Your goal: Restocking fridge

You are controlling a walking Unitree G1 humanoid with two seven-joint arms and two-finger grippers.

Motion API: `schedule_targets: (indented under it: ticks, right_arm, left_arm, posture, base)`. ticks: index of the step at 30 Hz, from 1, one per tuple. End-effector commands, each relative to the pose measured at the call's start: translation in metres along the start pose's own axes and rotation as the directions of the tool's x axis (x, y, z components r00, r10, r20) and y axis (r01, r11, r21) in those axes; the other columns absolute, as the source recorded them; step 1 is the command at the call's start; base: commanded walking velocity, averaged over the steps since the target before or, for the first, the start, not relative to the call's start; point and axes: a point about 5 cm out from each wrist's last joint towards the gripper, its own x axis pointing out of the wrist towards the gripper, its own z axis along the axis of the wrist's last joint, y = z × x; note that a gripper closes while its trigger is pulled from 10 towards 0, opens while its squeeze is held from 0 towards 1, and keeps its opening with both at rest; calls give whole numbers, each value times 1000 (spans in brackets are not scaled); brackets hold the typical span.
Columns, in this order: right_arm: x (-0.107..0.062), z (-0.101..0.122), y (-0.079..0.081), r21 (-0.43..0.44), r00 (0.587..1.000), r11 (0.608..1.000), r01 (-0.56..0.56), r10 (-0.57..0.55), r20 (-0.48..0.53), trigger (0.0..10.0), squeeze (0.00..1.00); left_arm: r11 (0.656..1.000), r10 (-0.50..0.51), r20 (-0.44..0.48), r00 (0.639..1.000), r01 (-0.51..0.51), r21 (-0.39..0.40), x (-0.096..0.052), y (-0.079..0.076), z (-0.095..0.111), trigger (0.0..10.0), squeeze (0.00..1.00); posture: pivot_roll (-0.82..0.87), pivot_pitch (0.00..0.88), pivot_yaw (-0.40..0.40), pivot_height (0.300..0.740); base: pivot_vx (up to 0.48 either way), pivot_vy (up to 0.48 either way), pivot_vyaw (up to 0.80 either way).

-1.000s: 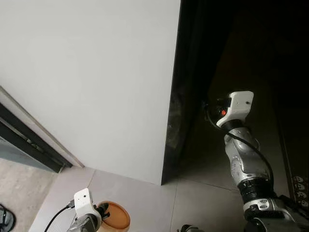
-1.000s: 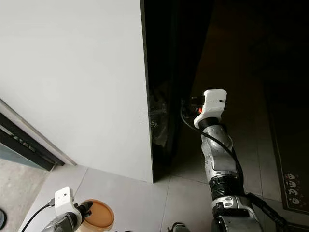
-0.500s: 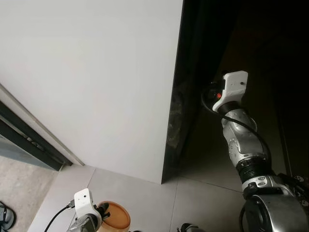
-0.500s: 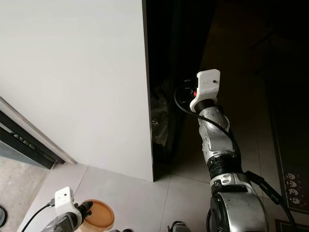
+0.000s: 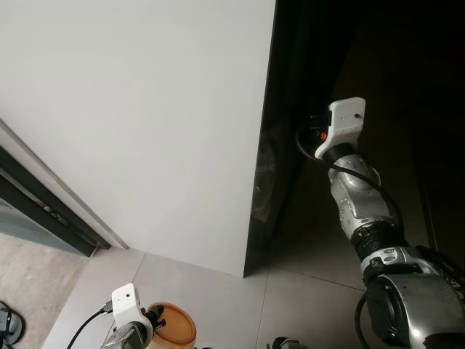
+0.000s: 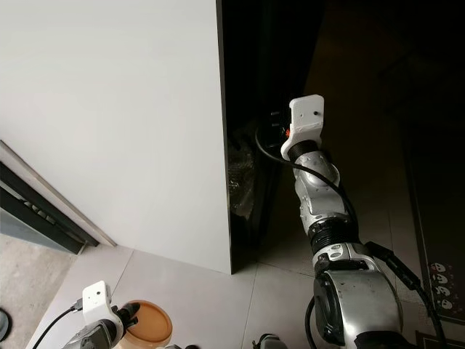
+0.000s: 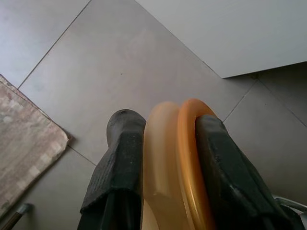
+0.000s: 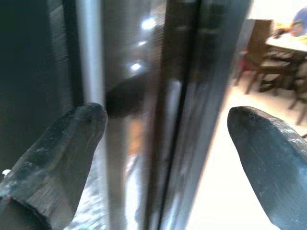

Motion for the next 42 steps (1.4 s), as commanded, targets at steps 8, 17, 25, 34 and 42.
schedule_targets:
  ticks: [8, 17, 25, 34, 42]
  right_arm:
    - [0, 5, -21, -4, 991, 992, 127, -127, 30, 10000, 0]
    - [-12, 4, -46, -9, 962, 964, 267, -266, 56, 10000, 0]
    - [-49, -12, -73, -3, 879, 882, 472, -470, 84, 10000, 0]
    - [-101, -38, -94, -42, 769, 768, 639, -638, 36, 10000, 0]
    - [-124, -62, -85, -31, 783, 788, 615, -616, -86, 10000, 0]
  left_arm:
    - [1000, 13, -29, 1000, -12, 25, -2, 7, -9, 10000, 0]
    - [999, 14, -32, 999, -13, 30, -3, 8, -10, 10000, 0]
    - [999, 5, -39, 999, -3, 42, -3, 6, -12, 10000, 0]
    - [999, 1, -47, 999, 1, 50, -3, 6, -15, 10000, 0]
    - [998, 3, -55, 999, 0, 59, -4, 6, -17, 10000, 0]
  posture:
    - [-65, 159, 62, 740]
    - [-69, 161, 65, 740]
    - [-75, 164, 69, 740]
    - [-79, 167, 67, 740]
    - [-81, 168, 65, 740]
  base:
    - [0, 0, 0]
    - [0, 0, 0]
    - [0, 0, 0]
    - [0, 0, 0]
    - [0, 0, 0]
